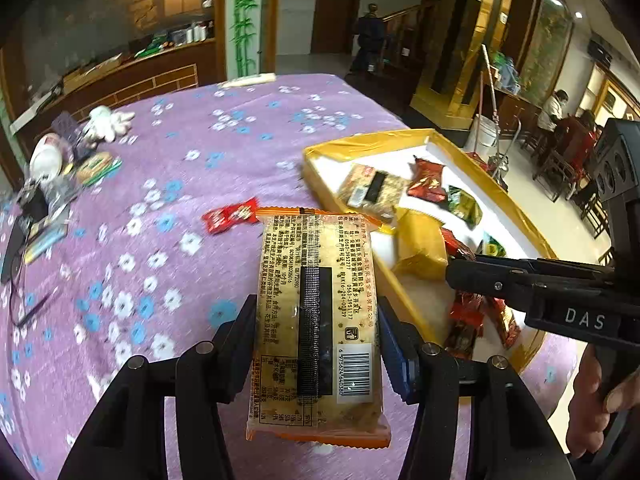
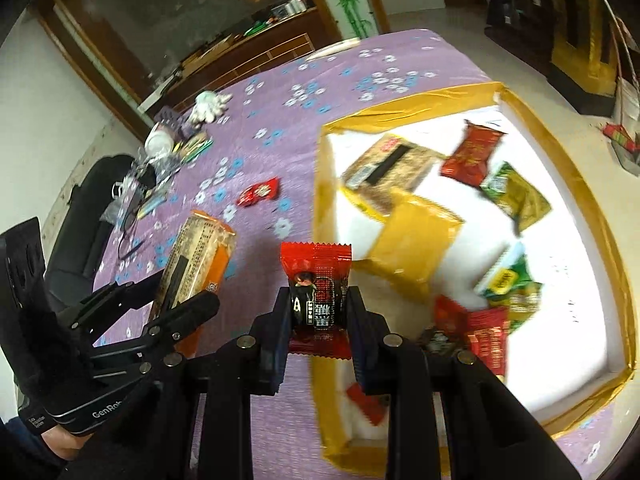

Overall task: Organize snacks
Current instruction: 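Lower the cracker pack with left tool while right lowers red candy into tray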

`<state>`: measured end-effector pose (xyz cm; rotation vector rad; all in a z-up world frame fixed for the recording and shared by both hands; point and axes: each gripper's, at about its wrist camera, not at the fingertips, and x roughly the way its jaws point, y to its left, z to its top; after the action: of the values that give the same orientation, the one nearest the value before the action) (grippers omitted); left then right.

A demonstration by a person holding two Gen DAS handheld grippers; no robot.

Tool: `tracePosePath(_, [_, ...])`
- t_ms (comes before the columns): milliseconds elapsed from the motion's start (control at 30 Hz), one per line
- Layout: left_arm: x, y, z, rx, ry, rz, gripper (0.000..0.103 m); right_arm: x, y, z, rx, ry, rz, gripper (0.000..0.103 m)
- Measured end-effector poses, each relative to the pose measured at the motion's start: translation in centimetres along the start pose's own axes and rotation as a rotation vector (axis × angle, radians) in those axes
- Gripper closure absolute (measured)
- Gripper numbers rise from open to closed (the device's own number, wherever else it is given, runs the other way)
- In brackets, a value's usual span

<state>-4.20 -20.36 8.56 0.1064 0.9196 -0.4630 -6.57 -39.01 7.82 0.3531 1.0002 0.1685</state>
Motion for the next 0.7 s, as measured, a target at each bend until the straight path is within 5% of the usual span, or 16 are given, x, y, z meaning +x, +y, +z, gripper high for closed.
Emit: tracePosePath(700, [4.1,-11.4,1.9,0.218,0.053,-0.133,0.045,-2.7,-10.7,-0.4,0.223,-0.021,-0.098,0.078])
